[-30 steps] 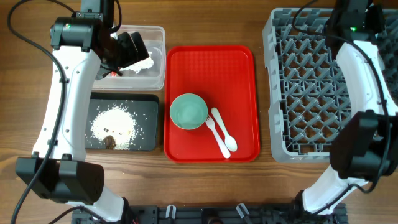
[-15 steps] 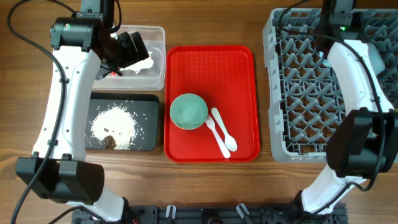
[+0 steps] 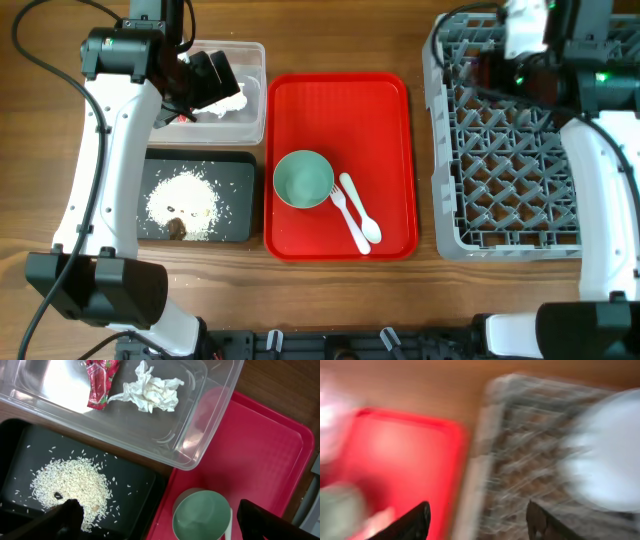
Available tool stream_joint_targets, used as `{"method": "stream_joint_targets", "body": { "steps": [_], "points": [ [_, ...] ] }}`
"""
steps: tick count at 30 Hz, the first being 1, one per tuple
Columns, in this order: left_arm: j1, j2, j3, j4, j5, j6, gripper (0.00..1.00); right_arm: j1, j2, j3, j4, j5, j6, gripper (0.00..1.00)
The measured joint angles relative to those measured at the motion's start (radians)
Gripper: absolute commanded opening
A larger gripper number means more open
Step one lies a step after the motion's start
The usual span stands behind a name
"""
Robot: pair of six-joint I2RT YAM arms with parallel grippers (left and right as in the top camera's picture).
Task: Sort waste into correct bins and load items into the dishwasher rack
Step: 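Carry the large blue plate into the dish rack, stand it upright, release, then reach the right gripper to the green bowl and grasp its rim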
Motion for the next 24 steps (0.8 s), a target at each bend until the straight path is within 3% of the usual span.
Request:
{"method": "stream_joint_targets", "body": {
  "steps": [5, 14, 20, 24],
  "points": [
    [0.000, 0.000, 0.000, 0.000, 0.000, 0.000, 1.00, 0.198, 0.084, -0.002, -0.113, -0.137, 0.051, 0.64],
    [0.000, 0.000, 0.000, 0.000, 0.000, 0.000, 1.00, 0.464, 0.316, -0.002, -0.053, -0.137, 0.209, 0.62],
    [0.000, 0.000, 0.000, 0.000, -0.001, 0.000, 1.00, 0.525, 0.462, -0.002, -0.027, -0.068, 0.312, 0.54],
    [0.000, 0.000, 0.000, 0.000, -0.007, 0.000, 1.00, 0.553, 0.505, -0.003, -0.006, -0.004, 0.381, 0.39]
  ]
}}
